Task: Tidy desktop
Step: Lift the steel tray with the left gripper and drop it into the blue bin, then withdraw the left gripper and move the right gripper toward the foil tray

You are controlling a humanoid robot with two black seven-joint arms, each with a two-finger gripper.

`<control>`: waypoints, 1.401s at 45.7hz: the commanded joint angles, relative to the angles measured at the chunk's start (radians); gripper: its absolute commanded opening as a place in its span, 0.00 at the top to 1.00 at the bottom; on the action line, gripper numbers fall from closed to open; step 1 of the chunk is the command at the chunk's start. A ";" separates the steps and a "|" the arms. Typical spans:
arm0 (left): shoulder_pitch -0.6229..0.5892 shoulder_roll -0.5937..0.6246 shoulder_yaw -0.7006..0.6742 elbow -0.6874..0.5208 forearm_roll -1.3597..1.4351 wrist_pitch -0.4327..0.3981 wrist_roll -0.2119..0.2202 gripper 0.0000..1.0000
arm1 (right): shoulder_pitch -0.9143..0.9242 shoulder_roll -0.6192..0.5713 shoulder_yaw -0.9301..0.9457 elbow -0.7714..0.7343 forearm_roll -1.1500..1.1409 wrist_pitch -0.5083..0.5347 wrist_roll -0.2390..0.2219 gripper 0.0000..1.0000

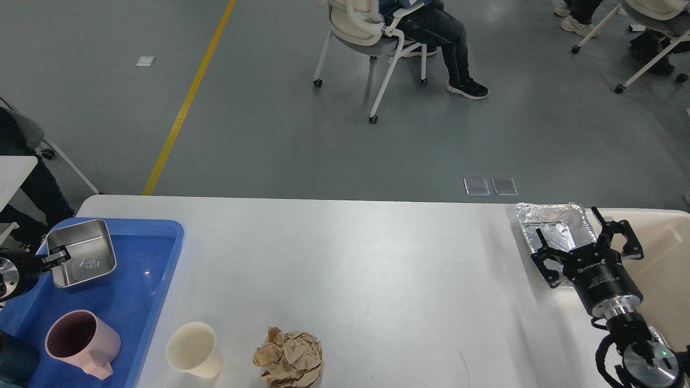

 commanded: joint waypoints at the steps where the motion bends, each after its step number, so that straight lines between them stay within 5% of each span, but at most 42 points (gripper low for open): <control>1: 0.015 -0.024 0.000 0.003 -0.006 0.006 -0.004 0.46 | -0.001 0.000 0.000 -0.002 0.000 0.000 0.000 0.00; 7: 0.006 -0.022 -0.003 0.001 -0.006 -0.001 -0.004 0.19 | -0.001 -0.001 0.002 -0.001 0.000 0.000 0.000 0.00; 18: -0.002 0.022 -0.155 -0.017 -0.058 -0.009 -0.006 0.04 | 0.000 0.005 0.000 -0.002 0.000 0.000 0.000 0.00; 28: 0.012 0.048 -0.549 -0.042 -0.123 -0.070 -0.004 0.03 | 0.000 0.003 0.000 -0.001 0.000 -0.001 0.000 0.00; 39: 0.134 0.027 -0.905 -0.295 -0.261 -0.083 -0.003 0.03 | 0.003 -0.001 -0.001 -0.001 0.000 -0.011 -0.003 0.00; 48: 0.285 -0.136 -1.106 -0.462 -0.319 0.059 -0.006 0.03 | 0.025 -0.008 -0.037 -0.001 0.002 -0.053 -0.005 0.00; 57: 0.490 -0.344 -1.336 -0.677 -0.316 0.068 -0.004 0.03 | 0.092 -0.113 -0.110 -0.016 0.014 -0.093 -0.005 0.00; 64: 0.579 -0.469 -1.414 -0.717 -0.316 0.074 -0.006 0.03 | 0.150 -0.204 -0.233 -0.011 0.011 -0.083 -0.005 0.00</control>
